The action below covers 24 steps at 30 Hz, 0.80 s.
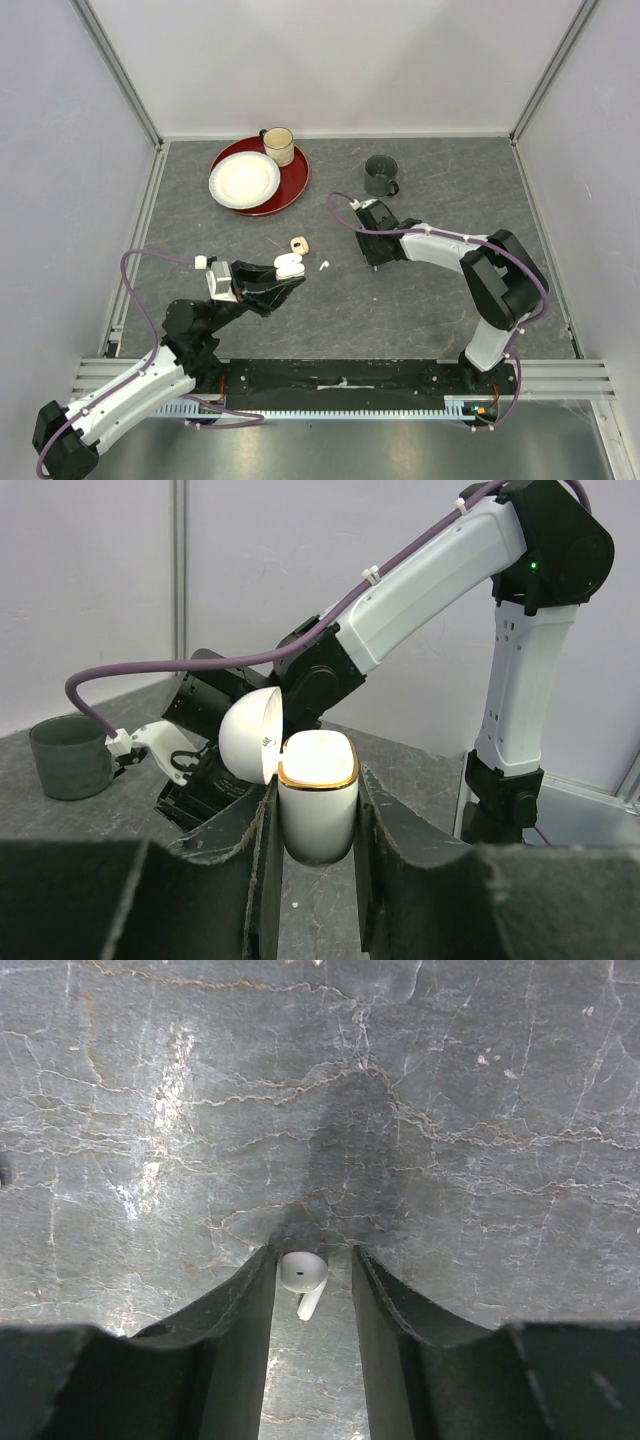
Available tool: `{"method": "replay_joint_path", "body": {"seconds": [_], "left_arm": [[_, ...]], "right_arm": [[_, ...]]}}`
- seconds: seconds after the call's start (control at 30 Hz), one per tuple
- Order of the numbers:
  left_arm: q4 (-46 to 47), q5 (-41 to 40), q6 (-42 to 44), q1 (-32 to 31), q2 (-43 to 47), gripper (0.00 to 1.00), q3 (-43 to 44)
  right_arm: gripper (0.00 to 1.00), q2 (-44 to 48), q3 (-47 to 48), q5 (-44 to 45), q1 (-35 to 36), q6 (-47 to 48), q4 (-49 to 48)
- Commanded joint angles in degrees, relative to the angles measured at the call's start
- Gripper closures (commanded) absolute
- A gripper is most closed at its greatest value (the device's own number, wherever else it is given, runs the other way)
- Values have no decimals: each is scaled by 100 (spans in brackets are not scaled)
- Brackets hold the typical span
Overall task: Insert the wireless bluetooth earbuds into the charging case
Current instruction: Pick up the earbud from the center of the board.
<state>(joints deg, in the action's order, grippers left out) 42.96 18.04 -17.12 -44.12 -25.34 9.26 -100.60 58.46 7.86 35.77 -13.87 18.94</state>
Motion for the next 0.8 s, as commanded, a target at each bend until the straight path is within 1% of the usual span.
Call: {"method": "replay_joint_path", "body": {"seconds": [0.0, 0.27, 0.77], "left_arm": [[178, -38, -116, -27, 20, 98, 15], [169, -46, -133, -18, 38, 98, 6], [178, -55, -124, -27, -6, 98, 15]], "right_arm": [[55, -180, -98, -3, 44, -2, 391], [58, -197, -80, -126, 53, 33, 391], [58, -127, -168, -276, 44, -55, 303]]}}
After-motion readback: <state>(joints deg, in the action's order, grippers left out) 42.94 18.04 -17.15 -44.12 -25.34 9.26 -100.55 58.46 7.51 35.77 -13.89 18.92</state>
